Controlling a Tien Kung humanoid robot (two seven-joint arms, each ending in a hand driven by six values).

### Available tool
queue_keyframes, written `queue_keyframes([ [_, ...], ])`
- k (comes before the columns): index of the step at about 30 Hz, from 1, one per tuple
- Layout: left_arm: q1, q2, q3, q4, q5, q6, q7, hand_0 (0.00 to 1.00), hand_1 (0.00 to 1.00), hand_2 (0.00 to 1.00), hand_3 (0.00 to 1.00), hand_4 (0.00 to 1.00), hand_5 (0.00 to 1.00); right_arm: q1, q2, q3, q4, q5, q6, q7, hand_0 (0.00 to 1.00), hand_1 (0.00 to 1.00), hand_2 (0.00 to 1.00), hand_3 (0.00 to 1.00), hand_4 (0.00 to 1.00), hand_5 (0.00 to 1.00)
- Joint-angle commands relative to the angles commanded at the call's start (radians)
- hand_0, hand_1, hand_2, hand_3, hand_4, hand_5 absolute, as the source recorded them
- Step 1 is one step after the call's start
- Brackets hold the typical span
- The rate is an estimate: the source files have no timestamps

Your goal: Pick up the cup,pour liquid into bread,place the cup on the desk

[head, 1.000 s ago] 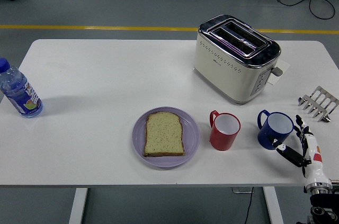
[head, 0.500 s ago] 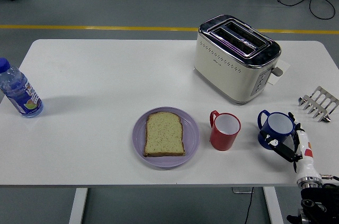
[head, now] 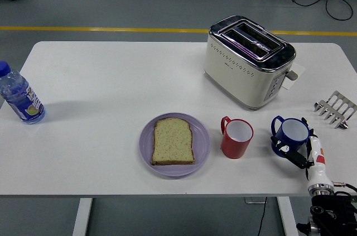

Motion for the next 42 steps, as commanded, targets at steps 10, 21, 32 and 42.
queue_keyframes([
  [10,0.007,-0.002,0.01,0.001,-0.003,0.0,0.0,0.635,0.646,0.656,0.549,0.32,0.844,0.024,0.012,-0.005,-0.038,0.016,-0.016,0.013,0.998,0.906,0.991,0.998,0.998,0.273],
  [21,0.015,-0.004,0.019,0.001,-0.007,0.0,0.0,0.635,0.645,0.656,0.549,0.32,0.844,0.038,0.018,-0.031,-0.071,0.07,-0.015,0.066,0.998,0.898,0.982,0.998,0.998,0.269],
  [32,0.017,-0.004,0.022,0.0,-0.007,0.0,0.0,0.636,0.645,0.656,0.548,0.319,0.843,0.056,0.02,-0.033,-0.095,0.116,0.018,0.123,0.985,0.884,0.965,0.998,0.975,0.201],
  [42,0.01,-0.004,0.015,-0.001,-0.004,0.0,-0.001,0.635,0.643,0.656,0.549,0.32,0.844,0.079,0.023,-0.056,-0.128,0.166,0.03,0.163,0.959,0.872,0.955,0.998,0.969,0.185],
])
